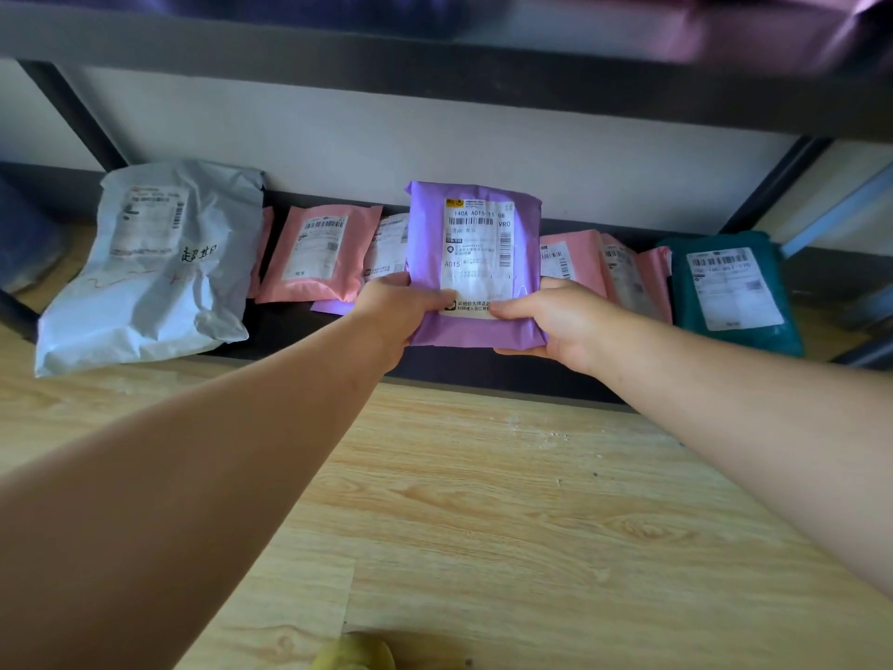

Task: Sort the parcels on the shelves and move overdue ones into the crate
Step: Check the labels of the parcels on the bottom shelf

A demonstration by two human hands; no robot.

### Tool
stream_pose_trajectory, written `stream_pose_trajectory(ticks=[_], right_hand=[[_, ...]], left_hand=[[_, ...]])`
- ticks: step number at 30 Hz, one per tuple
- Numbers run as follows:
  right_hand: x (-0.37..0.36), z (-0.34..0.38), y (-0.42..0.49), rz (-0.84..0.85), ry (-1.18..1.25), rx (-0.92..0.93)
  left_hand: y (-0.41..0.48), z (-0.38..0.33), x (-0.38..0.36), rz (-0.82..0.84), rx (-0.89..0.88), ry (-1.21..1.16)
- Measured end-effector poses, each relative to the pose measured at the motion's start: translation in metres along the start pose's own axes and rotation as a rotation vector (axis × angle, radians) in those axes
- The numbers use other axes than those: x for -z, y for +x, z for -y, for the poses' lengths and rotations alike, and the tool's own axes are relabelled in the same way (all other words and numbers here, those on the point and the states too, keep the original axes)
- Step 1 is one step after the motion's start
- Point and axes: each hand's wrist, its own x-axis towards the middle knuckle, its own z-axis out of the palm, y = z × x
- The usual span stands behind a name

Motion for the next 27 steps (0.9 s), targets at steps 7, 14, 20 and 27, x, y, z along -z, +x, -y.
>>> stream_pose_trajectory(ticks=[7,14,20,27], right_hand=[[-0.005,-0.015,0.019,-0.063,-0.109,-0.060],[0.010,-0.012,0.058,-0.262,-0.182,-0.047],[0.012,-0.009,0.080,-0.381,-0.180,-0.076],[0.003,-0.014,0.092,-0.464,-0.350,-0.061]], left_hand=[[0.018,0.018,-0.007,-0.041,-0.137,0.585],[0.032,0.025,0.001,-0.008,-0.294,1.009],[0.045,0.025,0.008,-0.067,-0.367,1.063],[0.056,0.026,0.009,0.000,-0.271,1.184]])
